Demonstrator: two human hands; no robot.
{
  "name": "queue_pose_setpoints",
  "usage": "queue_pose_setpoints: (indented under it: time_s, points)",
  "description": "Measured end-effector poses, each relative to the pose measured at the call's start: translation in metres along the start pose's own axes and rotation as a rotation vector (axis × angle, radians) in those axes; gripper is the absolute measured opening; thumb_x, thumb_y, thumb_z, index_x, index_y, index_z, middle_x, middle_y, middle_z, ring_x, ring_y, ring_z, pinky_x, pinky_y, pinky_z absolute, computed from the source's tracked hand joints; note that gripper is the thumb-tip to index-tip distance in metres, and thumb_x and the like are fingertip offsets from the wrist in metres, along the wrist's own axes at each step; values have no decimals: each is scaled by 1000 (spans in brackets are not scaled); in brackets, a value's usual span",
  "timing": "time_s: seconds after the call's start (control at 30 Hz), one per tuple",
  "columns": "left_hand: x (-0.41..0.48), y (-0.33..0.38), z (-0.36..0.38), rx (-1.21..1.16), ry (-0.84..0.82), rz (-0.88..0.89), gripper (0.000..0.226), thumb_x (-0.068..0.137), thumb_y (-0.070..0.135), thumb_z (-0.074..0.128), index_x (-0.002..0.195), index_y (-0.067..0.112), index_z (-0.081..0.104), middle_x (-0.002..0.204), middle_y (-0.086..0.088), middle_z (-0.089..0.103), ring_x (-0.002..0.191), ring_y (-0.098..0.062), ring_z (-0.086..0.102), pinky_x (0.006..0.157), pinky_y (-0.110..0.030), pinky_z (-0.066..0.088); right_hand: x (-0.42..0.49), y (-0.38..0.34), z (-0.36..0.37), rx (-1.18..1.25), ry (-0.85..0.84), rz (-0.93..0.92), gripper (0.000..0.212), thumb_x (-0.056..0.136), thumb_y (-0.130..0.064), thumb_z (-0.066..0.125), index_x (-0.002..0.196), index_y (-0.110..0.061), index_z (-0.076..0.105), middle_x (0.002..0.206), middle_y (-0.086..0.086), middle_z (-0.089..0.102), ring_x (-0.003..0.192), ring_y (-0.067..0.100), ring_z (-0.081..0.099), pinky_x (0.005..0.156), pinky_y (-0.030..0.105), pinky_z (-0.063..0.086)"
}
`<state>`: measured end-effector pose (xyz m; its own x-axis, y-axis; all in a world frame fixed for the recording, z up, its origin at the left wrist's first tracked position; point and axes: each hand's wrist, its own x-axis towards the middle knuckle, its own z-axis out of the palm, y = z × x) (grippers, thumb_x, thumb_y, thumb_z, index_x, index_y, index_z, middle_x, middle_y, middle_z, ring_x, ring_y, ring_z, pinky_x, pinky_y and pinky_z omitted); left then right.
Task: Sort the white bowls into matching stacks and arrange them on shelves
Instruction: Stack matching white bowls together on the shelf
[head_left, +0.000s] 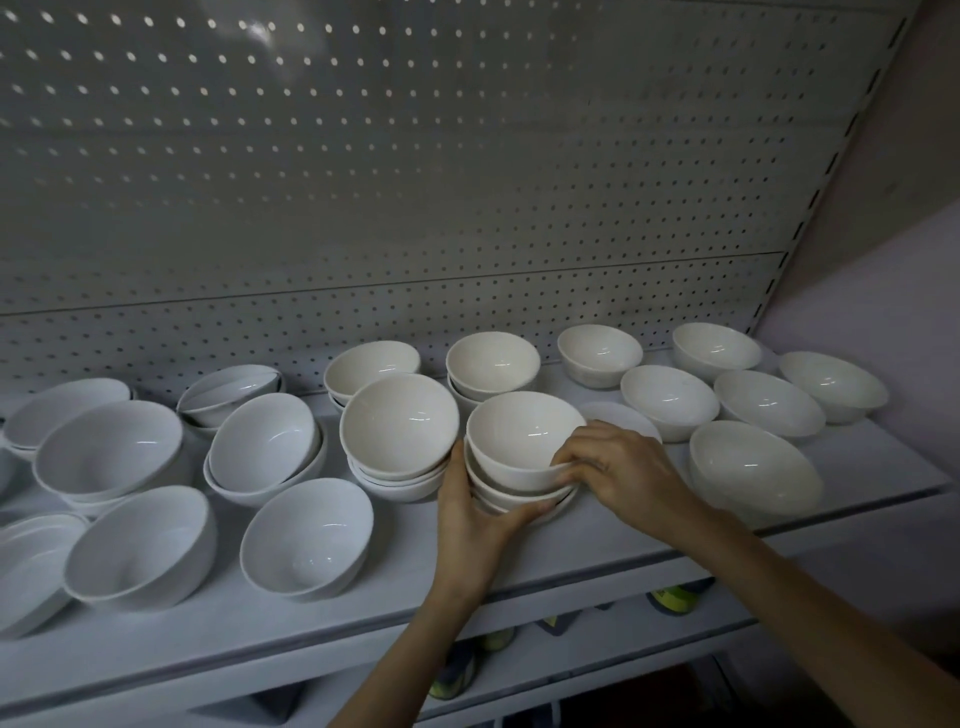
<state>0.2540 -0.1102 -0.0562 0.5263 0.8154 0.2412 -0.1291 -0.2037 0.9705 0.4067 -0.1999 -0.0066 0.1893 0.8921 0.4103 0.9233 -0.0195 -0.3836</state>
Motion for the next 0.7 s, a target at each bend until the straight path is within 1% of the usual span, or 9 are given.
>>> queue_pose_setpoints:
  time_s: [0.13, 0.27, 0.37, 0.5, 0.6, 0.7]
  points:
    - [1, -3, -1, 11, -7, -5, 95, 49, 47, 84, 133, 32, 41, 133, 23, 50, 124, 4, 47, 108, -32, 40, -3, 2, 5, 2, -30, -9, 11, 75, -10, 60, 77, -18, 68, 76, -6, 66, 79, 7, 53, 65, 27, 42]
    - [2, -5, -2, 42, -21, -13, 90, 53, 44, 85, 130, 38, 40, 131, 28, 50, 124, 3, 46, 107, -30, 40, -5, 4, 7, 58, -45, 19, 10, 76, -11, 63, 77, -19, 69, 76, -9, 65, 77, 5, 54, 64, 30, 46]
    - [2, -5, -3, 64, -33, -19, 93, 54, 47, 84, 133, 38, 36, 136, 23, 46, 127, 2, 44, 109, -34, 38, -5, 3, 6, 111, -49, 49, 9, 75, -13, 63, 78, -16, 70, 77, -9, 67, 79, 6, 55, 65, 37, 50]
    - [2, -5, -4, 84, -41, -28, 98, 54, 48, 83, 137, 33, 34, 139, 21, 44, 128, 2, 42, 110, -36, 37, -4, 6, 8, 184, -71, 85, 13, 75, -19, 62, 82, -15, 73, 81, -6, 70, 80, 7, 58, 71, 42, 51]
    - [1, -4, -4, 100, -47, -30, 98, 55, 49, 83, 138, 34, 32, 140, 20, 43, 129, 2, 41, 111, -36, 37, -5, 7, 8, 229, -103, 74, 18, 76, -20, 64, 88, -11, 74, 85, -1, 71, 86, 7, 57, 77, 41, 52]
    - [1, -4, -5, 102, -44, -47, 101, 55, 50, 82, 140, 32, 32, 141, 20, 42, 129, 2, 40, 111, -36, 36, -5, 5, 6, 231, -125, 70, 17, 79, -18, 63, 90, -9, 73, 87, -1, 71, 87, 8, 57, 80, 41, 51]
